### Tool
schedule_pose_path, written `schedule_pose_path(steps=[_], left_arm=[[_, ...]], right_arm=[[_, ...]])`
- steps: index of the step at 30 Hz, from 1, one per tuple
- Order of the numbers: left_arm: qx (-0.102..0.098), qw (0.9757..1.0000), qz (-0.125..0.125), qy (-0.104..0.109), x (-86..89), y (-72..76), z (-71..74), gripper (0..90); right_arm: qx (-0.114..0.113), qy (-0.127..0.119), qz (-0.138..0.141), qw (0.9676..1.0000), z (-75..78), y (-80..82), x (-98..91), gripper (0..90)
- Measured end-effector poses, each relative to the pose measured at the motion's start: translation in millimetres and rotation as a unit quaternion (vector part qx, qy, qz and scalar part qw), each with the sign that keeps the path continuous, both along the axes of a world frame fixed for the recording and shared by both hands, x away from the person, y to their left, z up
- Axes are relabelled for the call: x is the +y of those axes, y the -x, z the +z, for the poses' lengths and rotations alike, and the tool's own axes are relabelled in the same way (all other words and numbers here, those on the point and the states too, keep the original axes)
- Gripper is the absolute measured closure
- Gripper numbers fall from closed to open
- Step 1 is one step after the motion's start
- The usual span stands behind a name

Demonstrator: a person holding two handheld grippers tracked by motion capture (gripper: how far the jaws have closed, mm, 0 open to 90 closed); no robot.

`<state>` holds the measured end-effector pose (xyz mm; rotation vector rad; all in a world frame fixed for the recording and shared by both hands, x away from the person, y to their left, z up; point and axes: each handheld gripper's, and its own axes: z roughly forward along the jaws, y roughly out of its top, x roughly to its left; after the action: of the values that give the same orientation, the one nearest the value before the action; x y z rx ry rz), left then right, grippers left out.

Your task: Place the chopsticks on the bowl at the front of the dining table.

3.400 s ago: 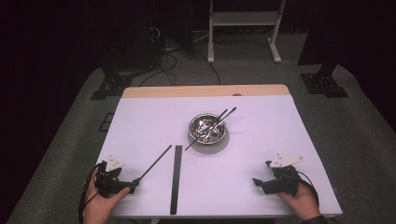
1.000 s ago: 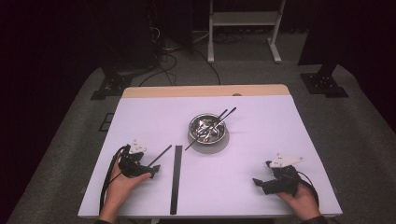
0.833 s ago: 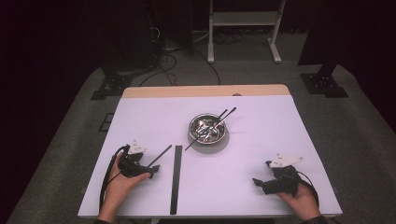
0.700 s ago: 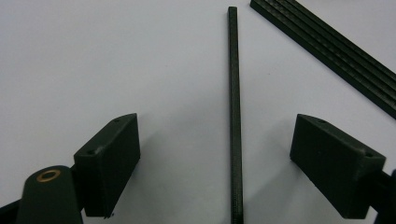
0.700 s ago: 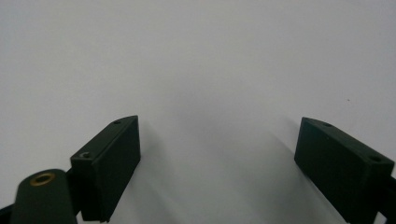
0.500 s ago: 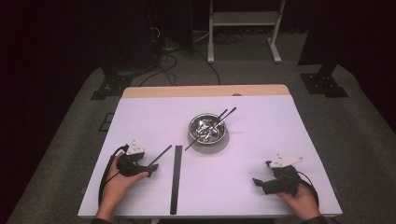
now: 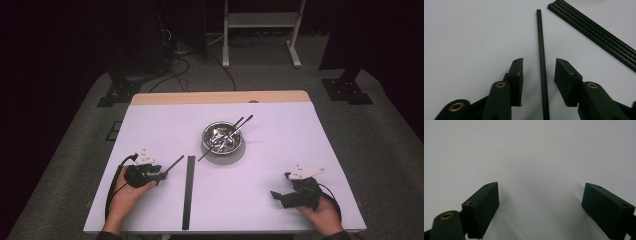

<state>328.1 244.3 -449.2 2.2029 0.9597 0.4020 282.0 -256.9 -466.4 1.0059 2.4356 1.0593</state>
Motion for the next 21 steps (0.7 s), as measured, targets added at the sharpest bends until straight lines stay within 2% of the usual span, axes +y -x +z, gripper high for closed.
schedule_pose_path(steps=[5, 10, 13, 21], left_arm=[[0.000, 1.0000, 0.004, 0.002, 1.3, -1.3, 0.2, 68.2], [-0.003, 1.0000, 0.003, 0.001, -0.1, -1.9, 0.2, 69.4], [-0.002, 1.0000, -0.003, 0.003, -1.8, -2.3, 0.3, 74.1], [-0.002, 1.0000, -0.003, 0.004, -6.1, -4.6, 0.1, 79.2]], right_arm=[[0.000, 0.000, 0.000, 1.0000, 0.0, -0.1, 0.0, 12.6], [0.000, 0.000, 0.000, 1.0000, 0.0, -0.1, -0.1, 12.6], [0.000, 0.000, 0.000, 1.0000, 0.0, -0.1, 0.0, 12.6], [0.000, 0.000, 0.000, 1.0000, 0.0, -0.1, -0.1, 12.6]])
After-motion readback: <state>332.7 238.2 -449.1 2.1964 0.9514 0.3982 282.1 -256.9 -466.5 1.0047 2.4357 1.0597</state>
